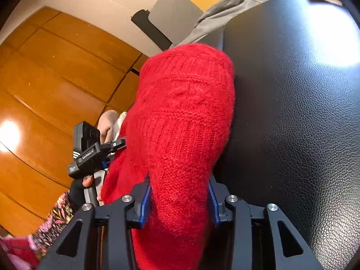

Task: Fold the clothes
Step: 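Grasp the folded red sweater bundle with both tools and lift it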

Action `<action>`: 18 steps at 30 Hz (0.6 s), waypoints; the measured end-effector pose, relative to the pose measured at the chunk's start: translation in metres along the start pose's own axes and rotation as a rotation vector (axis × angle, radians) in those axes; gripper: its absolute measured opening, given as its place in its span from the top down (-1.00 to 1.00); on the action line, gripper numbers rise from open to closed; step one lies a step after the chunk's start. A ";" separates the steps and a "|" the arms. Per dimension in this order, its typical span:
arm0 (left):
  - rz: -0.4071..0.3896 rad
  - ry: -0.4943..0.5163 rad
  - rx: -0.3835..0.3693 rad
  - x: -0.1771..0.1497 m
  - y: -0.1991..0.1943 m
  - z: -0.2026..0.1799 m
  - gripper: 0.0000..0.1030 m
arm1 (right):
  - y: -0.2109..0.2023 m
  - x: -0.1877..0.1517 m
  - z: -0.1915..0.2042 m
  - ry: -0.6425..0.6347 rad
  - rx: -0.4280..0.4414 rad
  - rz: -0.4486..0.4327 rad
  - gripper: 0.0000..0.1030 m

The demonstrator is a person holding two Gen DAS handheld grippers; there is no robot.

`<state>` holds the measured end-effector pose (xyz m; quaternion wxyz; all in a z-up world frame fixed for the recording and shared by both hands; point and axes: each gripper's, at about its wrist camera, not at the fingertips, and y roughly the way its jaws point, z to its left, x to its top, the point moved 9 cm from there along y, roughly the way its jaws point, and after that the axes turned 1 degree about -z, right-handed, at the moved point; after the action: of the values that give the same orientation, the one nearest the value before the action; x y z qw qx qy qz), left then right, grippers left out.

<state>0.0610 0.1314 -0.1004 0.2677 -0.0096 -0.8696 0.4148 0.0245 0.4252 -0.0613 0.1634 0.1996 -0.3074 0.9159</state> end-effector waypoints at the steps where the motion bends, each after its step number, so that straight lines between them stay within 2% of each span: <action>1: 0.004 0.017 0.008 0.000 0.002 -0.001 -0.51 | 0.000 -0.001 0.000 -0.001 -0.002 -0.003 0.21; 3: 0.005 0.014 -0.009 0.000 0.004 -0.002 -0.37 | 0.002 0.003 0.008 -0.003 -0.011 -0.006 0.20; 5: 0.005 -0.008 -0.042 0.000 0.006 -0.003 0.10 | 0.006 0.005 0.010 -0.010 -0.036 -0.005 0.18; 8: -0.007 -0.053 -0.089 -0.005 0.004 -0.005 0.27 | 0.010 0.009 0.020 -0.030 -0.081 -0.001 0.21; 11: -0.040 -0.077 -0.114 -0.009 -0.004 -0.009 0.37 | 0.002 0.016 0.025 -0.082 -0.132 -0.006 0.29; 13: -0.080 -0.060 -0.138 -0.012 -0.013 -0.018 0.39 | -0.003 0.021 0.039 -0.176 -0.198 -0.020 0.31; 15: -0.125 -0.051 -0.161 -0.016 -0.026 -0.025 0.39 | -0.008 0.028 0.057 -0.252 -0.226 -0.034 0.33; 18: -0.193 -0.053 -0.180 -0.025 -0.055 -0.027 0.39 | -0.013 0.040 0.093 -0.306 -0.188 -0.048 0.35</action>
<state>0.1065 0.1090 -0.0578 0.2813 0.0609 -0.9069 0.3077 0.0195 0.3837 0.0318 0.1542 0.3279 -0.4083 0.8379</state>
